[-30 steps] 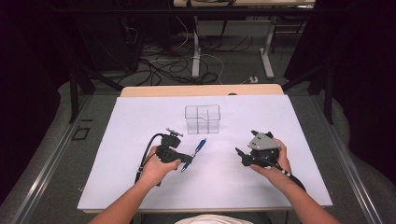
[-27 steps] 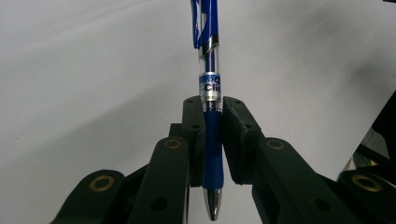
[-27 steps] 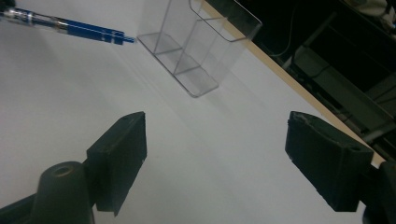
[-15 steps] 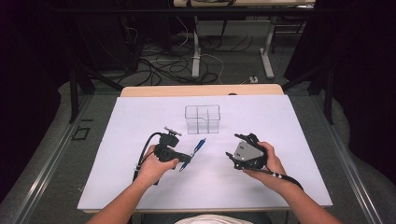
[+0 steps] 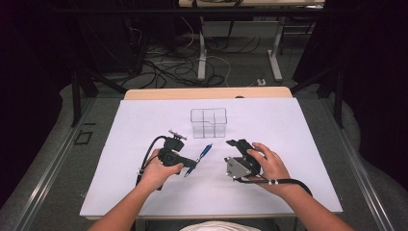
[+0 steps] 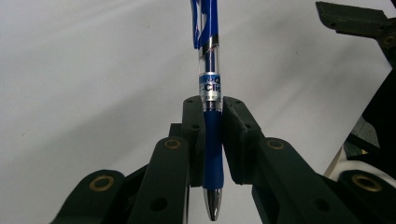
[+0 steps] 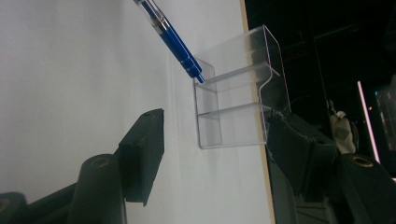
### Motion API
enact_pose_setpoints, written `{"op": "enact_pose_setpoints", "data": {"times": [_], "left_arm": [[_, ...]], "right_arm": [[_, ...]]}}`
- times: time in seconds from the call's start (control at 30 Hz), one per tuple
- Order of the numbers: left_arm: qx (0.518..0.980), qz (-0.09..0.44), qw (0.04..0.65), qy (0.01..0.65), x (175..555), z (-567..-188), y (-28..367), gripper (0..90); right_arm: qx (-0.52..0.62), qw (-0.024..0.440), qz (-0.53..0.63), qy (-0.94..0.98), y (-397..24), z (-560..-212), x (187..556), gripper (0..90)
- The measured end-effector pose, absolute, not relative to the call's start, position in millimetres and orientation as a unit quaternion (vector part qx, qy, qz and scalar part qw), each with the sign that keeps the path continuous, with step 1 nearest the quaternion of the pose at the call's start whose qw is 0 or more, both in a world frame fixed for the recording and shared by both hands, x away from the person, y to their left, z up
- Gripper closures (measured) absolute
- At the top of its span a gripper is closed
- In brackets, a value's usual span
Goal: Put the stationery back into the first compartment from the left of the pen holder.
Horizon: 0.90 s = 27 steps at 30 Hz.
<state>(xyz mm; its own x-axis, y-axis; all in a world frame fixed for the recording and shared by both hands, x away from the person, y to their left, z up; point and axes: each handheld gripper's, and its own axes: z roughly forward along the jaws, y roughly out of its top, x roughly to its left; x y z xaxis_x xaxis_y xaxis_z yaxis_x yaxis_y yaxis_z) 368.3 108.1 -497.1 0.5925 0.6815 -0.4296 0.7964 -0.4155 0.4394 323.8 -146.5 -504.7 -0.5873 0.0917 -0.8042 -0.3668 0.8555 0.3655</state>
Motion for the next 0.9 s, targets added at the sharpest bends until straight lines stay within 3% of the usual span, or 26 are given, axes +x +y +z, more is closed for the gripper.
{"op": "enact_pose_setpoints", "data": {"times": [0.63, 0.9], "left_arm": [[0.841, -0.105, 0.307, 0.432, 367.7, -498.9, 104.8, 79.9], [0.845, -0.113, 0.305, 0.425, 367.3, -500.8, 100.0, 79.9]], "right_arm": [[-0.210, 0.464, 0.215, 0.833, -122.8, -519.0, 313.5, 60.6], [-0.258, 0.473, 0.187, 0.822, -115.5, -529.2, 307.5, 66.6]]}}
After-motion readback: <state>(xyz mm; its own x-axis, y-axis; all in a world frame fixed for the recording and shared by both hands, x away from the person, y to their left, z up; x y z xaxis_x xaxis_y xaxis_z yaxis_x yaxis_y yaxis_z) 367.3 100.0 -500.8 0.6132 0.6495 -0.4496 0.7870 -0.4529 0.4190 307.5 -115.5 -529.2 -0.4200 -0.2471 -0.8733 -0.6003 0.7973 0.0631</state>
